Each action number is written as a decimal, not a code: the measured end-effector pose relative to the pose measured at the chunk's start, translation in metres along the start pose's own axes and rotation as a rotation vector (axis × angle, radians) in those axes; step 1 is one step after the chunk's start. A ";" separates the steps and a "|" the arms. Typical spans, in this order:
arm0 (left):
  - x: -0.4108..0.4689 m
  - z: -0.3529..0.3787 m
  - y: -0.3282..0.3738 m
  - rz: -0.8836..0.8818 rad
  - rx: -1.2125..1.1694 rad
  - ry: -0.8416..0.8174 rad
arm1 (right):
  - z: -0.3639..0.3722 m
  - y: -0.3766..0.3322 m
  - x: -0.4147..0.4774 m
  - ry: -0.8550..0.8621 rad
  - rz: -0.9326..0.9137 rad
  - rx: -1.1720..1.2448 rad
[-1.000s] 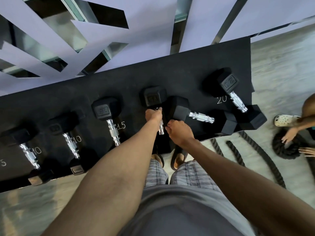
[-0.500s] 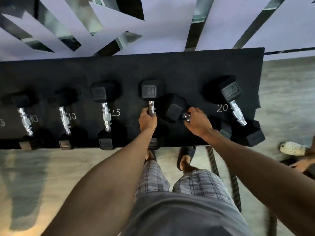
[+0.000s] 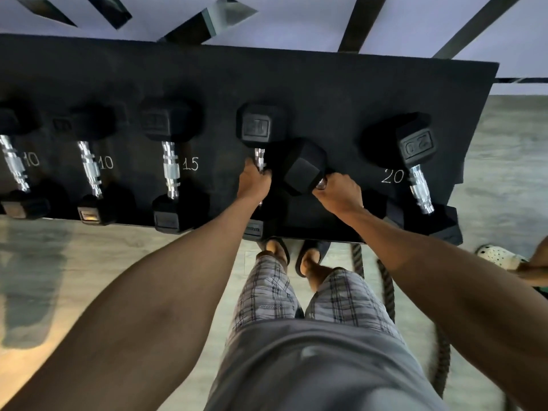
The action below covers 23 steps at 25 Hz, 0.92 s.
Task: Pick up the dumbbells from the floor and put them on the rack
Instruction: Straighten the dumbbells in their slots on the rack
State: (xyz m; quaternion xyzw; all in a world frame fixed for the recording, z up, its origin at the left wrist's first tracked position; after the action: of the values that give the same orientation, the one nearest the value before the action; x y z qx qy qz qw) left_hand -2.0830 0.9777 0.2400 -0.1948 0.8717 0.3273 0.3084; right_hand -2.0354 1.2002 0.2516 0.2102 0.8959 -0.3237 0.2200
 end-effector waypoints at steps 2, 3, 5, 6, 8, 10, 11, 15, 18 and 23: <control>0.001 0.002 0.002 0.024 0.069 -0.056 | -0.003 -0.002 -0.003 0.030 -0.011 -0.002; 0.003 0.004 0.002 0.018 0.067 -0.085 | -0.005 -0.002 -0.003 0.041 -0.010 0.001; 0.008 0.007 -0.002 0.001 0.034 -0.116 | -0.010 0.001 -0.002 0.069 0.016 0.022; 0.011 0.009 -0.003 -0.006 0.021 -0.121 | -0.013 0.003 0.000 0.084 0.032 0.046; 0.014 0.012 -0.005 -0.032 -0.004 -0.132 | -0.020 0.009 0.003 0.118 0.080 0.123; 0.014 0.015 -0.003 -0.051 -0.032 -0.138 | -0.028 0.016 0.008 0.169 0.156 0.245; 0.013 0.015 -0.001 -0.054 -0.039 -0.144 | -0.033 0.019 0.012 0.200 0.196 0.318; 0.013 0.015 0.003 -0.062 -0.052 -0.139 | -0.032 0.021 0.019 0.290 0.329 0.666; 0.017 0.011 0.006 -0.089 -0.093 -0.135 | -0.021 0.019 0.022 0.291 0.396 0.745; 0.024 0.009 0.012 -0.100 -0.114 -0.104 | -0.019 0.024 0.024 0.297 0.429 0.738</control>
State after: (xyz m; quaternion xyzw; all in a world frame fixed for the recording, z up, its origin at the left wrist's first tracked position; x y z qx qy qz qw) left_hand -2.1035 0.9891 0.2240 -0.2380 0.8236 0.3704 0.3576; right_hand -2.0478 1.2349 0.2401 0.4997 0.6785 -0.5350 0.0614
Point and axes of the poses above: each hand's wrist, its own x-axis towards the middle knuckle, its own z-axis out of the palm, y = z × x, the point moved 9 cm from there along x, towards the middle knuckle, and after that the axes turned 12 degrees about x, right-handed, at the moved point
